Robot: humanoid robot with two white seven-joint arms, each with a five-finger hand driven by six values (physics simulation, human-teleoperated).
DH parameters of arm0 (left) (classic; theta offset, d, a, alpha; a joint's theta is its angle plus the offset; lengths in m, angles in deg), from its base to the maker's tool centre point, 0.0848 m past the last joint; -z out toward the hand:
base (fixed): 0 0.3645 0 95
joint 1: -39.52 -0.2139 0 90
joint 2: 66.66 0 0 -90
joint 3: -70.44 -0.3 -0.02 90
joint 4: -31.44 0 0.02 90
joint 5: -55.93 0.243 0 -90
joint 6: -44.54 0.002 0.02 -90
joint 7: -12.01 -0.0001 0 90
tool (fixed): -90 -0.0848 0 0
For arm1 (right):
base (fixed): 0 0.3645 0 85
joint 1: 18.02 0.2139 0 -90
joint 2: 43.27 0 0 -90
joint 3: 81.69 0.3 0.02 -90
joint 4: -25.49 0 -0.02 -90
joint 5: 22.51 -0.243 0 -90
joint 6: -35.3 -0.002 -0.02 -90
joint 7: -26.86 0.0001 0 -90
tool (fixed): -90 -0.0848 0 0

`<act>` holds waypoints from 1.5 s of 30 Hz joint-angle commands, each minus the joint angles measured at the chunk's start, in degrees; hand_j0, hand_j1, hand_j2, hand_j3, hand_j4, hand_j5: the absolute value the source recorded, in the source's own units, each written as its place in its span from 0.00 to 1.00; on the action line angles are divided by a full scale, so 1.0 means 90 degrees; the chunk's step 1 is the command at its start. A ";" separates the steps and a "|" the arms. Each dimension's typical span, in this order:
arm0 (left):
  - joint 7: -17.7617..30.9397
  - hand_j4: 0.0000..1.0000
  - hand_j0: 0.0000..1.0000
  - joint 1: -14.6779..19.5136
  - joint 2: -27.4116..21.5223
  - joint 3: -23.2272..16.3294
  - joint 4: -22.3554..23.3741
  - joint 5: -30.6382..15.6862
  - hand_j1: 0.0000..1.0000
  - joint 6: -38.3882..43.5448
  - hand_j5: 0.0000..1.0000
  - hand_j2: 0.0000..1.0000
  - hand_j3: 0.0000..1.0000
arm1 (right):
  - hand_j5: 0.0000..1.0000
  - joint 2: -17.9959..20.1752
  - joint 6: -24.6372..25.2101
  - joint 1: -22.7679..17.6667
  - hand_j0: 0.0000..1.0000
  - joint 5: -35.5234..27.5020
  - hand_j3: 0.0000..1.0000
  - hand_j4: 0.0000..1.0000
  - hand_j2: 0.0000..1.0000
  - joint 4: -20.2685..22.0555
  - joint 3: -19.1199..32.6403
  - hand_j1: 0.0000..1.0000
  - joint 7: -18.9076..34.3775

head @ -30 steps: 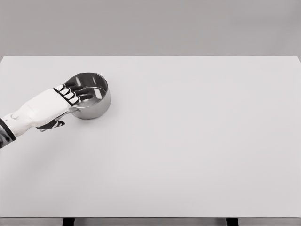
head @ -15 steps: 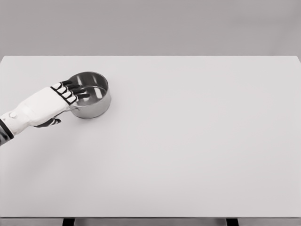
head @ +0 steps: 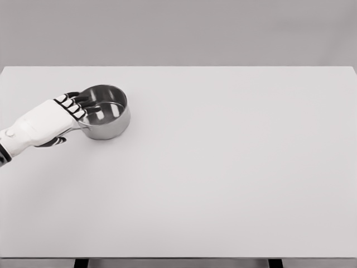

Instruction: Rotate pot handle

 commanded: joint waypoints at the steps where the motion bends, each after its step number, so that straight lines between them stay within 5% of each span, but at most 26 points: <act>1: -0.0004 1.00 1.00 0.0000 -0.0009 0.0025 0.0022 0.0052 1.00 -0.0002 1.00 1.00 1.00 | 1.00 0.0001 -0.0002 0.0000 1.00 0.0003 1.00 1.00 1.00 0.0000 0.0001 1.00 0.0002; 45: -0.0004 1.00 1.00 0.0107 -0.0029 0.0279 0.0627 0.0092 1.00 -0.0002 1.00 1.00 1.00 | 1.00 0.0001 -0.0002 0.0000 1.00 -0.0006 1.00 1.00 1.00 0.0000 0.0001 1.00 0.0002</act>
